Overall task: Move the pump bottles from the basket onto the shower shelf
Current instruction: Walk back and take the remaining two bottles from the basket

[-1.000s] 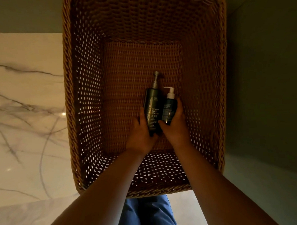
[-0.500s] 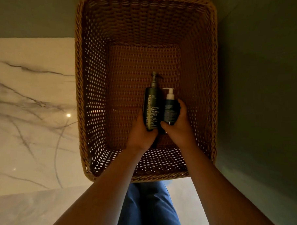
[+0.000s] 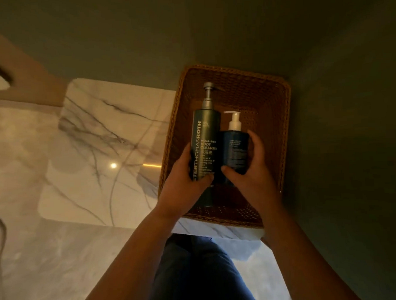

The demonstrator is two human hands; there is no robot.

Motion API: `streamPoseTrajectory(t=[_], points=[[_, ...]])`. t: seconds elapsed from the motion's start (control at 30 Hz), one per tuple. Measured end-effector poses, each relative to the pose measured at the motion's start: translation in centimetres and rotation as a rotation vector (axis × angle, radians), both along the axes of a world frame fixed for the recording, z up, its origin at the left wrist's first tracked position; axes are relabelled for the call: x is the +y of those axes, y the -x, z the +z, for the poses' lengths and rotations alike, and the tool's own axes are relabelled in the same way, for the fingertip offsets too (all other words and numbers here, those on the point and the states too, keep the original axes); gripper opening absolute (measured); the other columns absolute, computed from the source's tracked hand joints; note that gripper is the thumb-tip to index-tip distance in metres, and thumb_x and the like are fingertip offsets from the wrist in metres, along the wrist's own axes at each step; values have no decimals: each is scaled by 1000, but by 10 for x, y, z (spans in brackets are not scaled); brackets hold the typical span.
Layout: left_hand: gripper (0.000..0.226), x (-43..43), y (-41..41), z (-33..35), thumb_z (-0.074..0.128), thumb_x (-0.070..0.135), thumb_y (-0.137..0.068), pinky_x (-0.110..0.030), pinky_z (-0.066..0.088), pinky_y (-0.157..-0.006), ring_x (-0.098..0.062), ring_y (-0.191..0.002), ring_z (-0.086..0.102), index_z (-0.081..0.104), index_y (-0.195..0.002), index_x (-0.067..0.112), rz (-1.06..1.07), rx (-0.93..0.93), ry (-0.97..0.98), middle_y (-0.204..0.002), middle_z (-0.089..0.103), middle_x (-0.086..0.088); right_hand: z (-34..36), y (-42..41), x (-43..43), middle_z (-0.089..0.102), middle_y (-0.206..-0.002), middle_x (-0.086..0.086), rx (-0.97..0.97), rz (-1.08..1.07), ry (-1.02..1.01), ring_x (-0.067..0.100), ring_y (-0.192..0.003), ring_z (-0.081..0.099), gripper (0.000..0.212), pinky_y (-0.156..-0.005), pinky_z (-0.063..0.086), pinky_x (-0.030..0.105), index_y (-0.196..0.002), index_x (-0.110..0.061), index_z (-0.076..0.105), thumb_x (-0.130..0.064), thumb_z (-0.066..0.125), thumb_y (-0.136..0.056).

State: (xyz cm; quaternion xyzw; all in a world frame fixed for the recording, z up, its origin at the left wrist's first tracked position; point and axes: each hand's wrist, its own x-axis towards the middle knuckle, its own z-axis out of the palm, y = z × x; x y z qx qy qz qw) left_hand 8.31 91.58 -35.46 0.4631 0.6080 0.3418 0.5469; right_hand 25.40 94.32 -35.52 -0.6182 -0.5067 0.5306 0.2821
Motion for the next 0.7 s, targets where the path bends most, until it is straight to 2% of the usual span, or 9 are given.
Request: streamPoseTrajectory(t=[0.13,0.23,0.37,0.5,0.57,0.63,0.7], points=[[75,-16,17,56,68,16,-84,-3,44,-76,10,-109,53,27,-131,58,44,-11,-126,-116,53,38,50,18,-1,41,-135,-18,52,69,-62,-10,-112,48,92,-87,52,25,-142,-46,16,-16,75,-77],[78,-33,29,88,67,18,-84,-8,47,-75,6,-106,56,24,-128,65,58,-26,-170,-116,54,35,84,27,-12,43,-138,-13,70,109,-84,-8,-113,49,92,-87,53,27,-140,-50,16,-16,75,-77],[80,-56,46,124,68,22,-84,-5,45,-75,10,-109,52,20,-129,68,20,-8,-226,-118,51,38,120,39,-39,44,-132,-23,83,106,-131,-11,-113,50,92,-90,52,29,-138,-53,17,-16,75,-77],[81,-71,61,148,68,24,-83,-5,46,-75,13,-109,51,19,-128,70,-25,-42,-279,-119,50,40,143,53,-69,42,-140,-16,25,70,-181,-3,-120,49,95,-92,51,29,-138,-56,16,-19,76,-75],[82,-77,73,158,69,27,-82,-8,47,-75,14,-110,50,18,-125,74,-89,-63,-284,-119,48,43,155,63,-83,42,-135,-23,9,24,-202,-7,-118,49,95,-90,52,26,-137,-58,16,-19,77,-75],[82,-80,83,165,69,29,-83,-4,44,-75,16,-110,48,15,-125,75,-128,-87,-279,-119,46,46,164,70,-93,42,-123,-39,-16,-16,-211,-16,-110,50,95,-84,52,21,-135,-61,15,-20,77,-74],[81,-88,99,176,68,35,-82,-3,43,-76,16,-113,46,13,-131,70,-196,-113,-279,-123,44,45,175,84,-108,46,-113,-43,-62,-79,-230,-19,-105,51,96,-79,50,17,-135,-61,12,-23,77,-74]])
